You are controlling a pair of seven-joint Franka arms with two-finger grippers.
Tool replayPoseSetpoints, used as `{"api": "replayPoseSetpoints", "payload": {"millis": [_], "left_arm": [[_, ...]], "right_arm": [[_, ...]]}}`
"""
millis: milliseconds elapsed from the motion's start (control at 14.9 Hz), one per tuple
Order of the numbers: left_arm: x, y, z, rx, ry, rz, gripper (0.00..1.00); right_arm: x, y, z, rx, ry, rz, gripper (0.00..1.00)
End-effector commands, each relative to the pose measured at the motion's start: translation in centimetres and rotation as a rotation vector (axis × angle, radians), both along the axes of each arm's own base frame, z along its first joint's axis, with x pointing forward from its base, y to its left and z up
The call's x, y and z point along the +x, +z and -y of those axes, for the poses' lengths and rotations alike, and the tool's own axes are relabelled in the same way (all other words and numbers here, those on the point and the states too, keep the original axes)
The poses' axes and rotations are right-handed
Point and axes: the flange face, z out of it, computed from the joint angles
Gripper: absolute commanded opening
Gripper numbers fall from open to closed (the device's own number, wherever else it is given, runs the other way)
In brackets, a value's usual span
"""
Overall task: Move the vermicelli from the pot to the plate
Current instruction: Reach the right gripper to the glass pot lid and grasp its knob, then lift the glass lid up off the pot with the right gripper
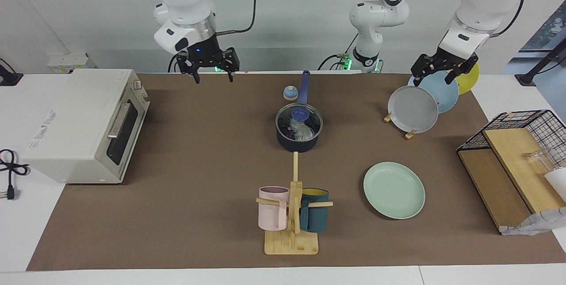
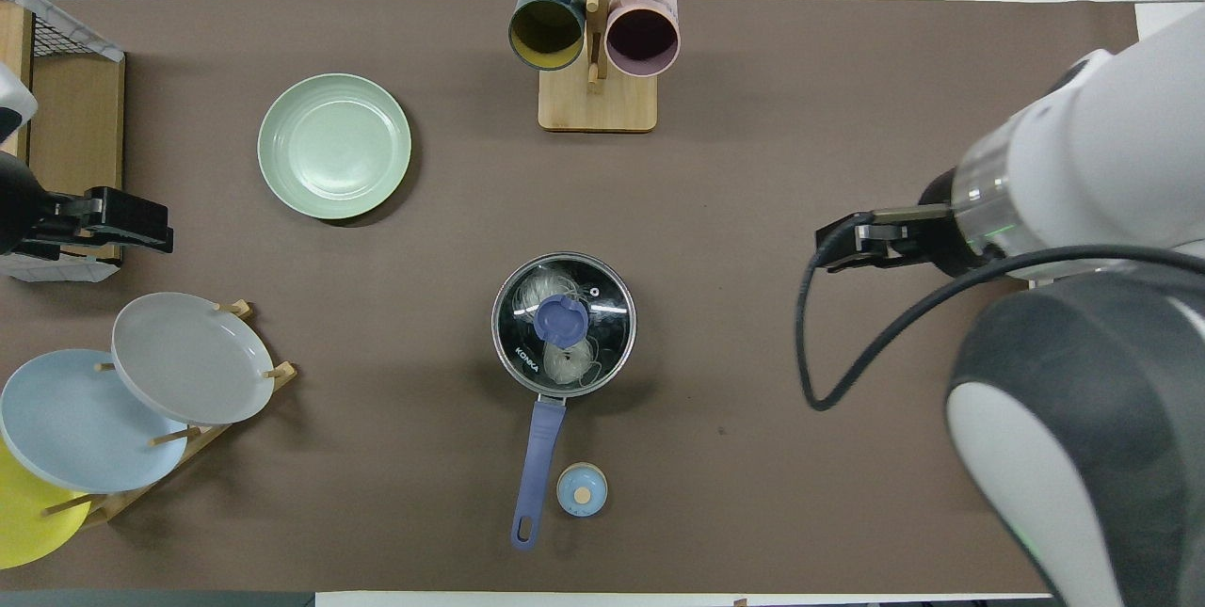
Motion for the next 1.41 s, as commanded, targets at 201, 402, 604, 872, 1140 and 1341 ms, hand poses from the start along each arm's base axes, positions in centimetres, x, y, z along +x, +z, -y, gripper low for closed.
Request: {"api": "replayPoseSetpoints", "payload": {"millis": [201,402,604,872,1140,1341], "left_arm": [[-0.1,0.1,-0.4,0.015,0.007,0.002,1.00],[0.0,0.2,-0.4,0.014,0.009,0.011,1.00],[0.0,0.2,-0.4,0.014,0.007,0.010,1.00],[0.0,0.2,-0.4,0.014,0.009,0.011,1.00],[0.0,0.2,-0.4,0.014,0.012,0.013,1.00],[0.0,0.2,-0.5,0.013,0.010,0.013,1.00]], "right_arm": [[0.8,-5.4,-14.0,0.025,-0.073,0.008,1.00],[-0.7,-10.5,-17.5,0.021,-0.062,0.015,1.00],[-2.9,-13.6,-21.4,0.013,-0.054,0.027,1.00],[-2.4,-18.7,-22.5,-0.074,-0.005,0.070,1.00],[-2.9,-20.0,-22.8,-0.092,0.016,0.078,1.00],[-2.6,-19.8,-22.7,-0.079,0.002,0.071,0.98]]}}
